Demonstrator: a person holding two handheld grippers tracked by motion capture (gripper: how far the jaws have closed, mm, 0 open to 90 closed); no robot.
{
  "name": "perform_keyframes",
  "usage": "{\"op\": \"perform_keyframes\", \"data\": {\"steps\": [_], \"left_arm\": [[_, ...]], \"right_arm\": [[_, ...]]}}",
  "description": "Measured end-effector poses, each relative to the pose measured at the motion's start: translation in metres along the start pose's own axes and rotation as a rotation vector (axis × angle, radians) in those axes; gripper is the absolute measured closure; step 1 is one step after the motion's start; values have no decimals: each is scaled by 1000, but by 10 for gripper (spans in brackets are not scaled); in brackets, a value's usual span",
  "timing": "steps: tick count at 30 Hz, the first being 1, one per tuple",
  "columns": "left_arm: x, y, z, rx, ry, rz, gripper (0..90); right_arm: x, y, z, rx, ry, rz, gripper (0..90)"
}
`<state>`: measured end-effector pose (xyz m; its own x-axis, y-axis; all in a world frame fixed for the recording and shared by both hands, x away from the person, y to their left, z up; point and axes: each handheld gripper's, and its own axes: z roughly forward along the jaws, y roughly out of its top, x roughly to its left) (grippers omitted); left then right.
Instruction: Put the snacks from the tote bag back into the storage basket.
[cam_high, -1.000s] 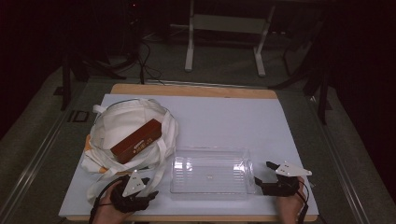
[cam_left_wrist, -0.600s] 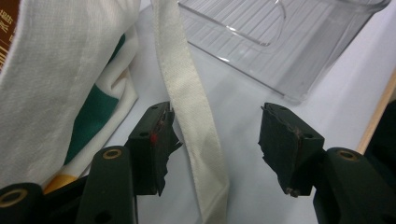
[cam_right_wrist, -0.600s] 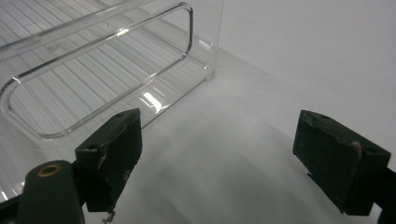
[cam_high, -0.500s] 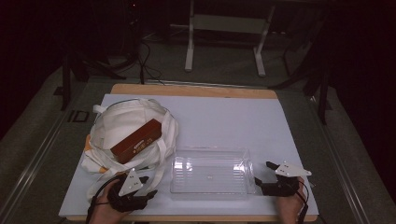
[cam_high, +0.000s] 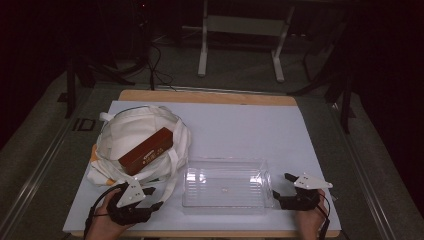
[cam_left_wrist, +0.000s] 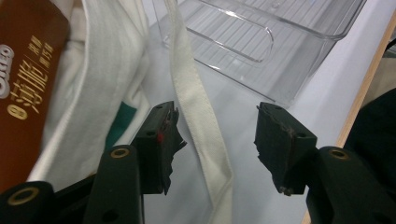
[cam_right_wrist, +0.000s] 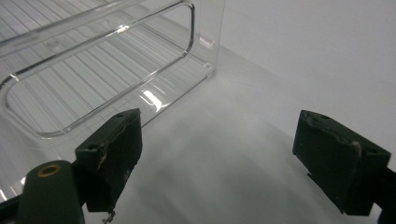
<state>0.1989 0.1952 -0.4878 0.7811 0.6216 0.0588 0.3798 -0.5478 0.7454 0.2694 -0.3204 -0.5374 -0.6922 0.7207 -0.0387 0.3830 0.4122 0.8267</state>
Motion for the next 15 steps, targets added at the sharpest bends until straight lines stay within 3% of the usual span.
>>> {"op": "perform_keyframes", "data": {"steps": [15], "left_arm": [[8, 10, -6, 1, -1, 32, 569]], "right_arm": [[0, 0, 1, 8, -1, -10, 157]]}}
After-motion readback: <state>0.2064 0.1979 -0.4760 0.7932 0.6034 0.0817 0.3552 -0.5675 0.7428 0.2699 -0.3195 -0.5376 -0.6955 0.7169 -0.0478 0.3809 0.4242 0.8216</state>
